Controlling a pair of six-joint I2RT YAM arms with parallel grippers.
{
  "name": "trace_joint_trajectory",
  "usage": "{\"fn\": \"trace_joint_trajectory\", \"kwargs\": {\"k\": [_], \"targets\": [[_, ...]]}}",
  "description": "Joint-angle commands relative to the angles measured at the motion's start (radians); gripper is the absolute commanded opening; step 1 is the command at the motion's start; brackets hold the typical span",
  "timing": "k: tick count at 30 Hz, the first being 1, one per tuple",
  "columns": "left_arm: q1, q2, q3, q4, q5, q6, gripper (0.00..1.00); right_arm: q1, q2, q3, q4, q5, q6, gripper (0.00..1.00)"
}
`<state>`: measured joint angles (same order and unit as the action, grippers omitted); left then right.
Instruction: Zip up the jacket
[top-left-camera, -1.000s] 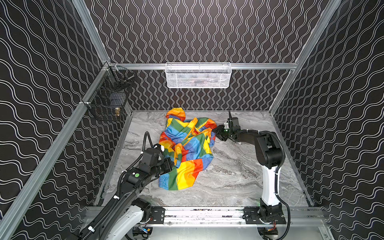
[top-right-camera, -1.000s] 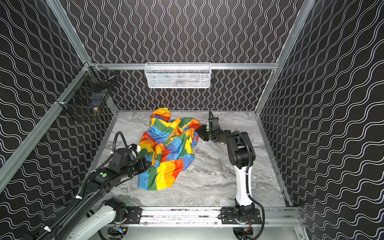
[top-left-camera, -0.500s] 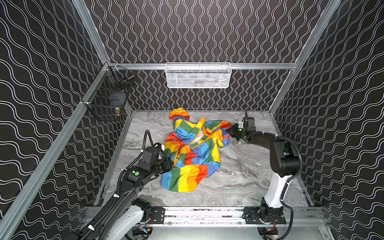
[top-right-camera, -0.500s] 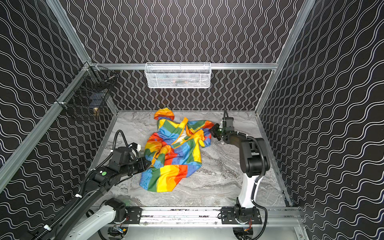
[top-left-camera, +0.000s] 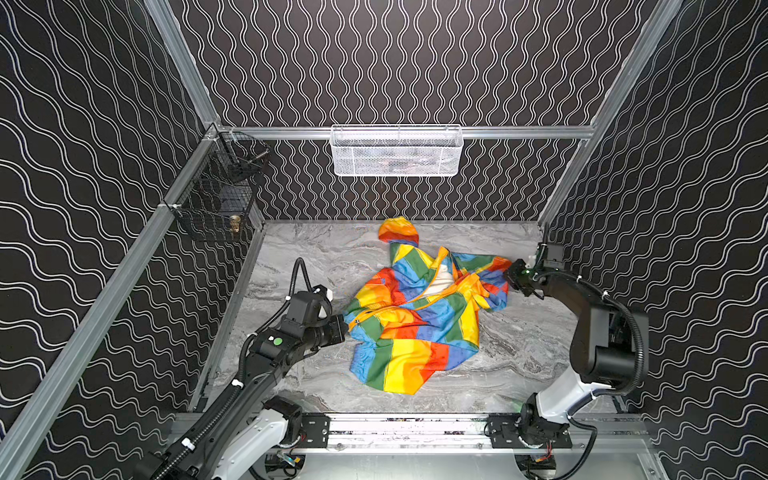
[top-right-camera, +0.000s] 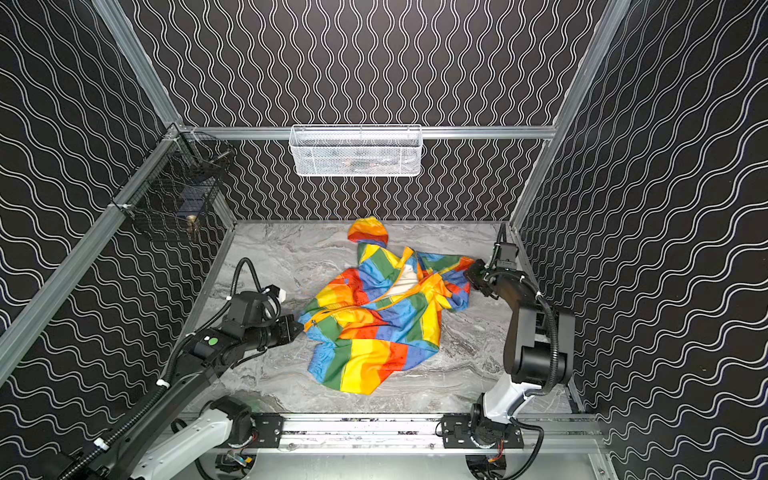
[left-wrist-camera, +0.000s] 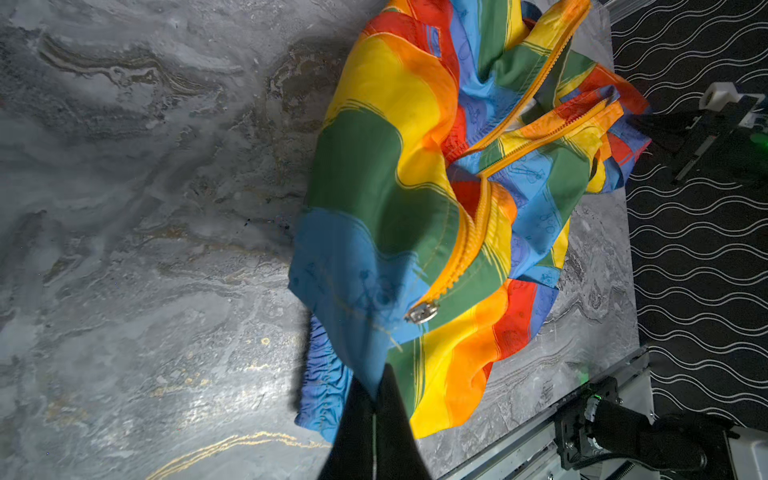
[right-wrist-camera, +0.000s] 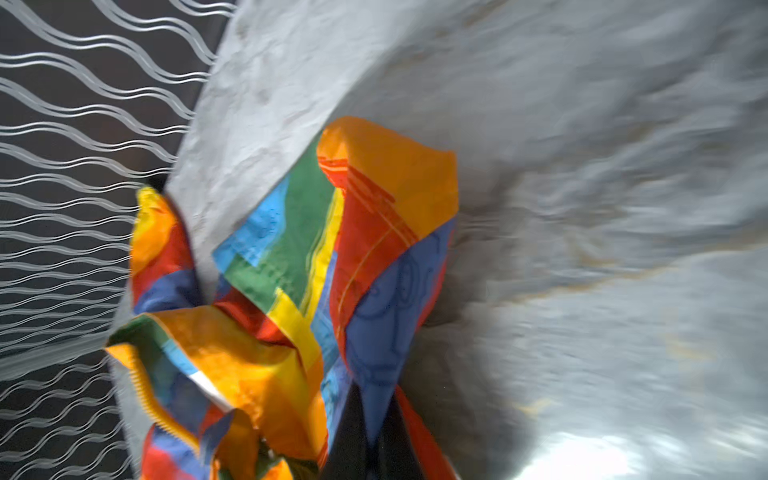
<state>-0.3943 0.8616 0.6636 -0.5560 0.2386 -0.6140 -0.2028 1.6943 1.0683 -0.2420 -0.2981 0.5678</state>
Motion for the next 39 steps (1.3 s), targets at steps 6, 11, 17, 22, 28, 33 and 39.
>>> {"fn": "trace_joint_trajectory", "kwargs": {"k": [6, 11, 17, 22, 28, 33, 39], "targets": [[0.002, 0.025, 0.016, -0.023, 0.036, 0.056, 0.0, -0.068, 0.038, 0.036, -0.1, 0.043, -0.099, 0.0], [0.002, 0.037, 0.006, -0.012, 0.059, 0.05, 0.0, -0.071, -0.006, 0.029, -0.084, 0.034, -0.081, 0.26], [0.002, 0.027, -0.006, -0.003, 0.062, 0.038, 0.0, -0.069, -0.162, 0.004, -0.075, 0.097, -0.037, 0.53], [0.002, 0.021, -0.03, 0.033, 0.077, 0.013, 0.0, 0.013, -0.256, -0.054, -0.004, 0.051, 0.035, 0.52], [0.003, 0.023, -0.04, 0.037, 0.084, 0.015, 0.0, 0.202, -0.163, 0.02, 0.033, -0.015, 0.094, 0.53], [0.003, 0.017, -0.038, 0.036, 0.087, 0.01, 0.0, 0.303, -0.032, 0.094, 0.11, -0.067, 0.167, 0.54], [0.004, 0.013, -0.043, 0.042, 0.097, 0.0, 0.0, 0.338, 0.11, 0.179, 0.168, -0.097, 0.221, 0.49]]}}
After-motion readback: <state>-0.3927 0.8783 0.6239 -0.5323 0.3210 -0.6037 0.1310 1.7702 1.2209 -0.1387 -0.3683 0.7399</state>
